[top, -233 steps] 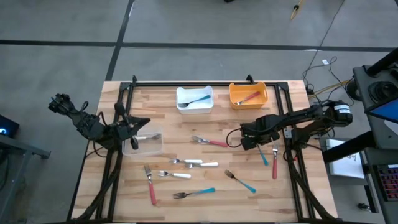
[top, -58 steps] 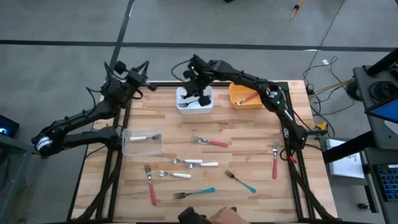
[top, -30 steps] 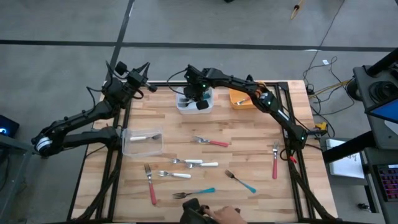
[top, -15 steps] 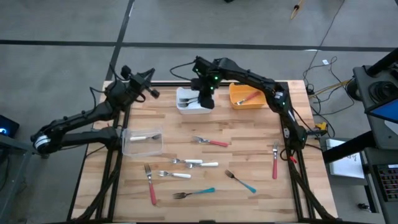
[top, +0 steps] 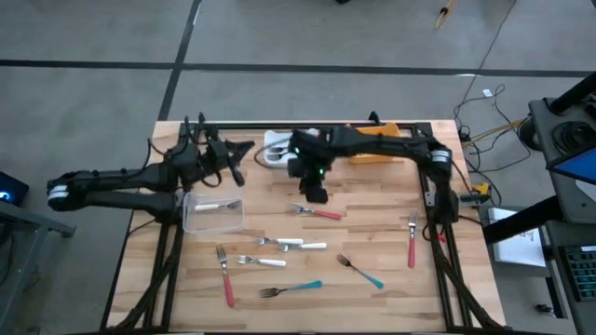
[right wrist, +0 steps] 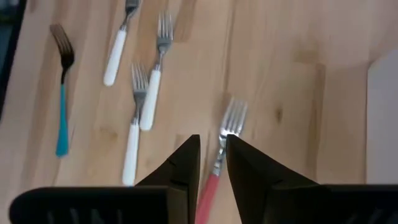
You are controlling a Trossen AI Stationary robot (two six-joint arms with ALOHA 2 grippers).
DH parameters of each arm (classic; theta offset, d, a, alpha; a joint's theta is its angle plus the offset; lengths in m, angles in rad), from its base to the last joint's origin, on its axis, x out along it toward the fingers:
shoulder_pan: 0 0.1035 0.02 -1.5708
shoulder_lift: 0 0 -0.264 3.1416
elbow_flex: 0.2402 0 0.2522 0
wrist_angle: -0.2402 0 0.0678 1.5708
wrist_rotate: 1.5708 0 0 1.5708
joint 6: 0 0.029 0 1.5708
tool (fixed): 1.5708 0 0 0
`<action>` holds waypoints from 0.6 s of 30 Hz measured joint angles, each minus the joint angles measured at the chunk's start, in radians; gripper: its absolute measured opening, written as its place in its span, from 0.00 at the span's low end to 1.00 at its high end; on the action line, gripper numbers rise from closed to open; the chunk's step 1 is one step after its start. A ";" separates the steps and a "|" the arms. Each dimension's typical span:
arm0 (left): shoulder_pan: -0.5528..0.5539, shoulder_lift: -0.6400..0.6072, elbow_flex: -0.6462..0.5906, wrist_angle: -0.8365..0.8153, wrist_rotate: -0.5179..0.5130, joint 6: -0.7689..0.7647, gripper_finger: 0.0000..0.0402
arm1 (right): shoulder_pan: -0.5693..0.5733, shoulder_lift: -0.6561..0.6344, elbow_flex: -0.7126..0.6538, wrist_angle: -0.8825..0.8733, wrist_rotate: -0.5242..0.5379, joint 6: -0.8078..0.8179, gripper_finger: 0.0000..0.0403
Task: Sort silverware by color (type)
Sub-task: Put the top pink fork into the yellow bin
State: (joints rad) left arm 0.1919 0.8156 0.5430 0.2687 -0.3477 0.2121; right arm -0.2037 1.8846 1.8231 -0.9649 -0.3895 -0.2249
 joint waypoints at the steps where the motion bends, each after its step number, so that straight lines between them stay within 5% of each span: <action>1: -0.019 0.000 0.000 0.000 0.000 -0.008 0.00 | 0.018 -0.024 -0.055 0.056 0.029 0.025 0.17; 6: -0.085 0.002 0.000 -0.002 0.000 -0.042 0.00 | 0.084 -0.100 -0.269 0.258 0.183 0.107 0.17; 18: -0.112 0.006 0.000 -0.002 0.000 -0.076 0.00 | 0.144 -0.123 -0.578 0.554 0.304 0.216 0.16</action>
State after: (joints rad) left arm 0.0799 0.8211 0.5430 0.2666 -0.3477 0.1364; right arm -0.0594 1.7618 1.2449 -0.4113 -0.0857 -0.0093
